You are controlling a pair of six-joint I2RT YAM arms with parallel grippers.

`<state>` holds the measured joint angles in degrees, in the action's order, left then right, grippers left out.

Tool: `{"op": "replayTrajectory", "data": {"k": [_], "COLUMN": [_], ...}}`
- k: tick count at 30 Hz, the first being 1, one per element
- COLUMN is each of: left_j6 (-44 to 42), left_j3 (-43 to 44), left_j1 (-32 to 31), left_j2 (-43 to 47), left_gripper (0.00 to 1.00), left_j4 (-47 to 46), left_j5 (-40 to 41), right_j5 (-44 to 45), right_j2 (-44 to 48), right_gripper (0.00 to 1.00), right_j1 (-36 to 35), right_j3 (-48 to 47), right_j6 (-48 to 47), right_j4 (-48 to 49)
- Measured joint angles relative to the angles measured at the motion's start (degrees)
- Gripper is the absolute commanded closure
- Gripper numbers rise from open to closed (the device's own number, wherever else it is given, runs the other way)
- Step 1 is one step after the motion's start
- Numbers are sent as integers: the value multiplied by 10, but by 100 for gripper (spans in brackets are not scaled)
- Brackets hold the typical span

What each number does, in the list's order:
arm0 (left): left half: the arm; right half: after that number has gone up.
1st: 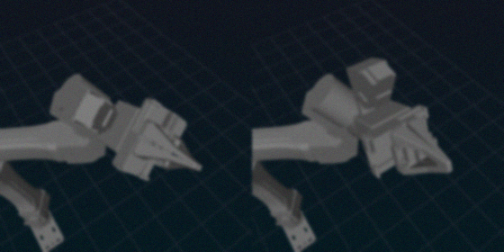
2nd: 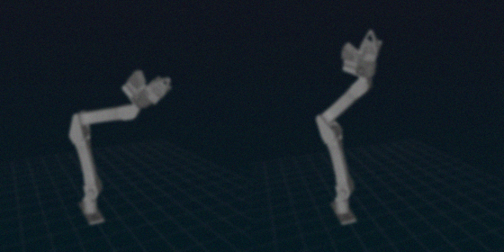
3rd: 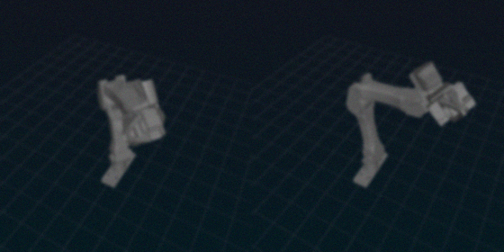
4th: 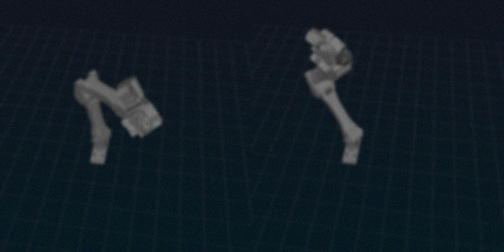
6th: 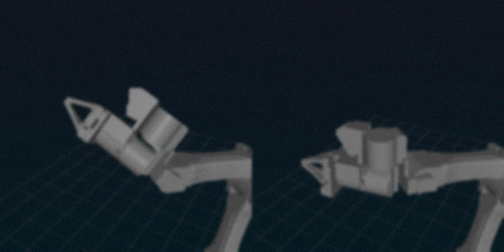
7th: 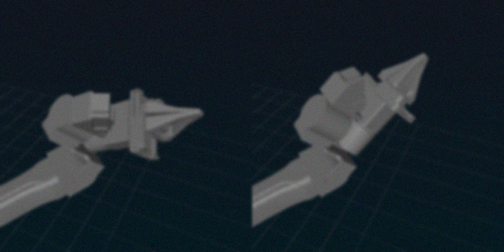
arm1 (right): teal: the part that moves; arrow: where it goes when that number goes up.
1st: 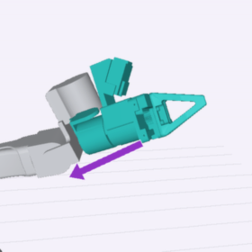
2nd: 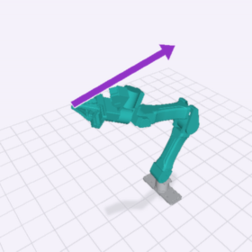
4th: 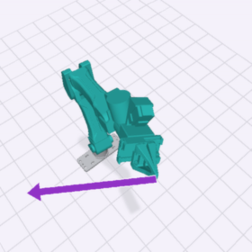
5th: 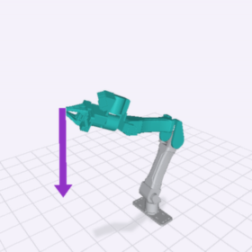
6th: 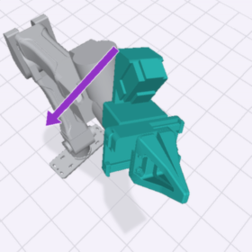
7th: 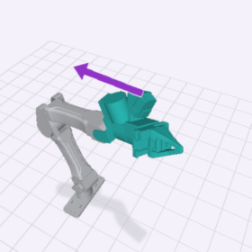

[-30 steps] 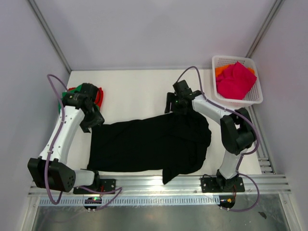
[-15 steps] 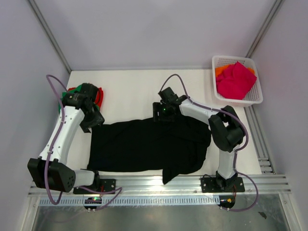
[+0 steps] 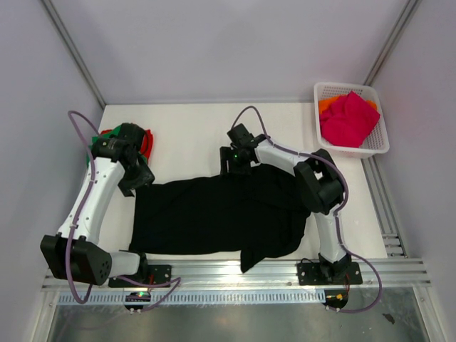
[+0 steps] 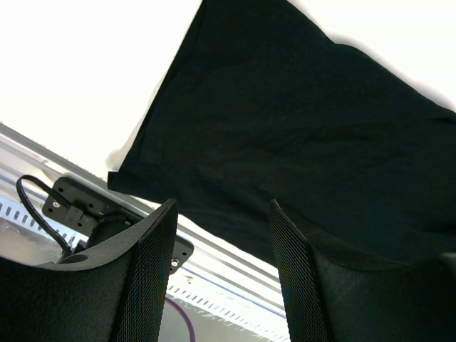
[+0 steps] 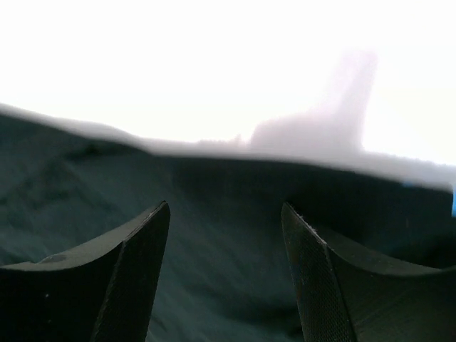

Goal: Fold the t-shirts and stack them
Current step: Grap the side of the flattened tshirt closest away from the robot with both arms

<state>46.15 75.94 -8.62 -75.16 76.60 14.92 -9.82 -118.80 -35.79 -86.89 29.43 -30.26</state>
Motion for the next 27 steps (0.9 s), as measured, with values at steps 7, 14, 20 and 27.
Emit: {"op": "replayTrajectory", "data": {"k": [7, 14, 20, 27], "left_j6": [0, 0, -1, -1], "left_j3": [0, 5, 21, 23], "left_j1": [0, 0, 0, 0], "left_j2": [7, 17, 18, 18], "left_gripper": [43, 43, 43, 43], "left_j4": [0, 0, 0, 0], "left_j5": [0, 0, 0, 0], "right_j5": [14, 24, 28, 35], "right_j2": [-49, -80, -80, -41], "right_gripper": [32, 32, 32, 32], "right_j1": [0, 0, 0, 0], "right_j3": [-72, -127, -127, -73], "right_j6": [-1, -4, -5, -23], "right_j4": [-28, -61, -63, -52]}}
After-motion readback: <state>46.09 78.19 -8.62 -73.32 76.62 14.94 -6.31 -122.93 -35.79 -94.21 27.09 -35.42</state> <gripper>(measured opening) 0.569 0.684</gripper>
